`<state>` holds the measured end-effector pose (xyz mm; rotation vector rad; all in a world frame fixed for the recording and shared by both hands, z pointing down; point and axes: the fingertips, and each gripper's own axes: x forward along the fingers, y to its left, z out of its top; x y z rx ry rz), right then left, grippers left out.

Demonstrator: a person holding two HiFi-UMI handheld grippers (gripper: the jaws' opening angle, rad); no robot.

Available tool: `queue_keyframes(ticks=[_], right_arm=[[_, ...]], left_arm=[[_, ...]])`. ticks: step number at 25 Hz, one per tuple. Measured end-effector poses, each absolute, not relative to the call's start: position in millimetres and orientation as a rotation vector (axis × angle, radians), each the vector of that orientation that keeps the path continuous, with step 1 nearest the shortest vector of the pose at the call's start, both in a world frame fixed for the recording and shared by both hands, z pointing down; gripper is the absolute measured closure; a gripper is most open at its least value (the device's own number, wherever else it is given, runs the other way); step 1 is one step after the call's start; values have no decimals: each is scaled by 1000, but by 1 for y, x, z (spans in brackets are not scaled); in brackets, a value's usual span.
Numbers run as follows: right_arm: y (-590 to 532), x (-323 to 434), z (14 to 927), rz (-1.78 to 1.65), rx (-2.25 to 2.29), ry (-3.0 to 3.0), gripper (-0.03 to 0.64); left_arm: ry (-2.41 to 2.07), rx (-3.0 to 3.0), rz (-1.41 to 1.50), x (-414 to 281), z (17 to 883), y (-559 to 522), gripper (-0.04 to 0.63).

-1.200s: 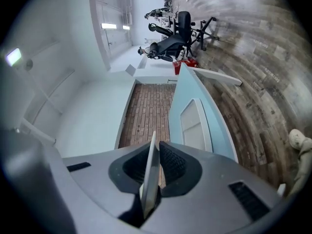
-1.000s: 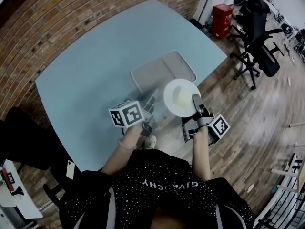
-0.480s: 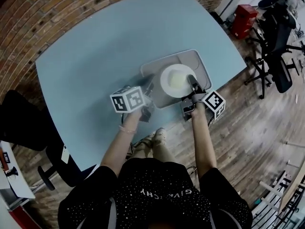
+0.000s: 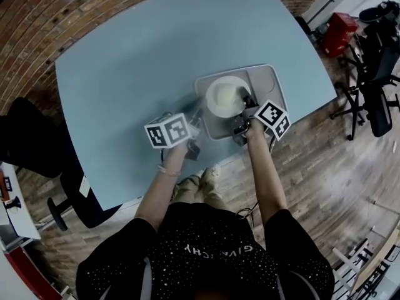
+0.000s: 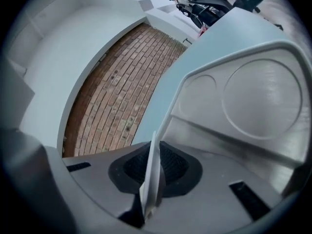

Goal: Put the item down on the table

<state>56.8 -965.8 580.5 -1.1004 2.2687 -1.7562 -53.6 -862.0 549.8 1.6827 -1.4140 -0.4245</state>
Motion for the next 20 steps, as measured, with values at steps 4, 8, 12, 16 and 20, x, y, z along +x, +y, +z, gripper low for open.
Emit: queue_keyframes(ticks=[4, 8, 12, 16, 20], right_arm=[[-967, 54, 586, -1713, -1190, 2371, 581], [-964, 52, 591, -1584, -1378, 2602, 576], [-967, 55, 586, -1428, -1510, 2720, 481], [-972, 70, 575, -1356, -1551, 2696, 376], [-966, 93, 554, -1355, -1504, 2537, 379]], left_arm=[[-1428, 1674, -412, -53, 551, -856, 583], [-1419, 1672, -421, -50, 551, -853, 583], [-1406, 1678, -428, -47, 546, -852, 583], [-1408, 1684, -423, -42, 544, -852, 583], [-1407, 1686, -428, -36, 542, -848, 583]])
